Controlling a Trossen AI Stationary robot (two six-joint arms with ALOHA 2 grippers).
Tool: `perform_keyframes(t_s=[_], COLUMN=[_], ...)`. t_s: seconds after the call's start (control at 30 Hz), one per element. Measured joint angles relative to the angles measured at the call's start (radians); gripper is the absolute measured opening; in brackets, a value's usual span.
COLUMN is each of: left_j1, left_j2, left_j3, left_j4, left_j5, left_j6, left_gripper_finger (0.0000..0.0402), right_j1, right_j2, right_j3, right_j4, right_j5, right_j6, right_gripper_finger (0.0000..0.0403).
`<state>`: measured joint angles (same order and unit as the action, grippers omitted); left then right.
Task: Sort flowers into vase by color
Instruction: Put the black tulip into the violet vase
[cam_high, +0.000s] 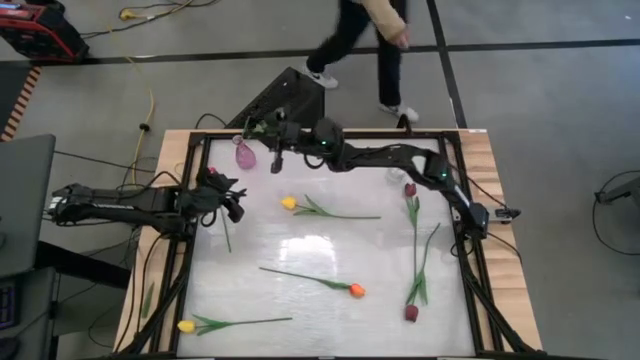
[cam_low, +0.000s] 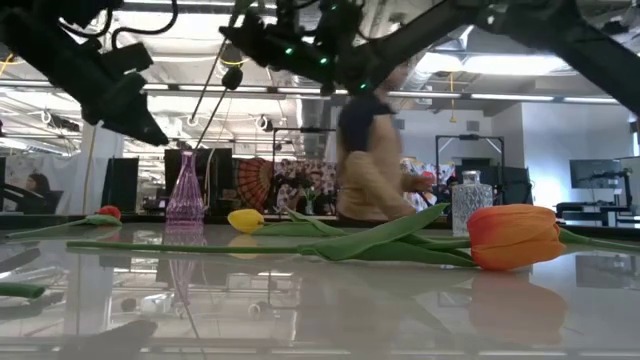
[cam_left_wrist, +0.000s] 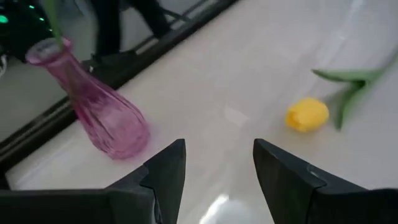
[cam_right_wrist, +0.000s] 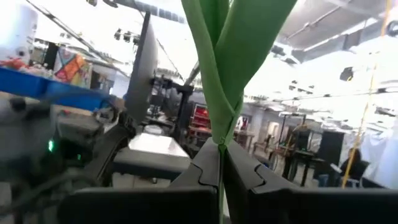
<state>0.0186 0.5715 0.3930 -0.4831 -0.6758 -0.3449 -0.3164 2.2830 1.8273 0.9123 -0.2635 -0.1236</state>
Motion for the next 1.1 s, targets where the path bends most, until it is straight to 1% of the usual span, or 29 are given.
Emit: perform_keyframes(t_s=[0.13, 0.2, 0.43, 0.57, 0.63, 0.73, 1.1], left_j1=[0.0, 0.0, 0.0, 0.0, 0.0, 0.0, 0.0], left_j2=[-0.048, -0.081, -0.175, -0.203, -0.21, -0.213, -0.213], left_j3=[0.018, 0.018, 0.018, 0.018, 0.018, 0.018, 0.018], left_j4=[0.005, 0.002, -0.006, -0.009, -0.009, -0.009, -0.007], left_j5=[-0.042, -0.048, -0.047, -0.047, -0.047, -0.047, -0.047], left_j6=[-0.005, 0.005, 0.009, 0.009, 0.009, 0.007, -0.017], left_gripper_finger=[0.0178, 0.0178, 0.0178, 0.0178, 0.0178, 0.0178, 0.0178], right_j1=[-0.015, -0.022, -0.038, -0.045, -0.047, -0.047, -0.045], right_j2=[0.067, 0.093, 0.164, 0.176, 0.177, 0.177, 0.177], right_j3=[0.1, 0.14, 0.217, 0.227, 0.227, 0.227, 0.226], right_j4=[-0.028, -0.031, -0.047, -0.062, -0.085, -0.086, -0.11], right_j5=[0.001, 0.002, 0.009, 0.027, 0.04, 0.04, 0.031], right_j6=[0.042, 0.045, 0.044, 0.04, 0.01, -0.016, -0.016], right_gripper_finger=[0.0029, 0.003, 0.0028, 0.0031, 0.0031, 0.0029, 0.003])
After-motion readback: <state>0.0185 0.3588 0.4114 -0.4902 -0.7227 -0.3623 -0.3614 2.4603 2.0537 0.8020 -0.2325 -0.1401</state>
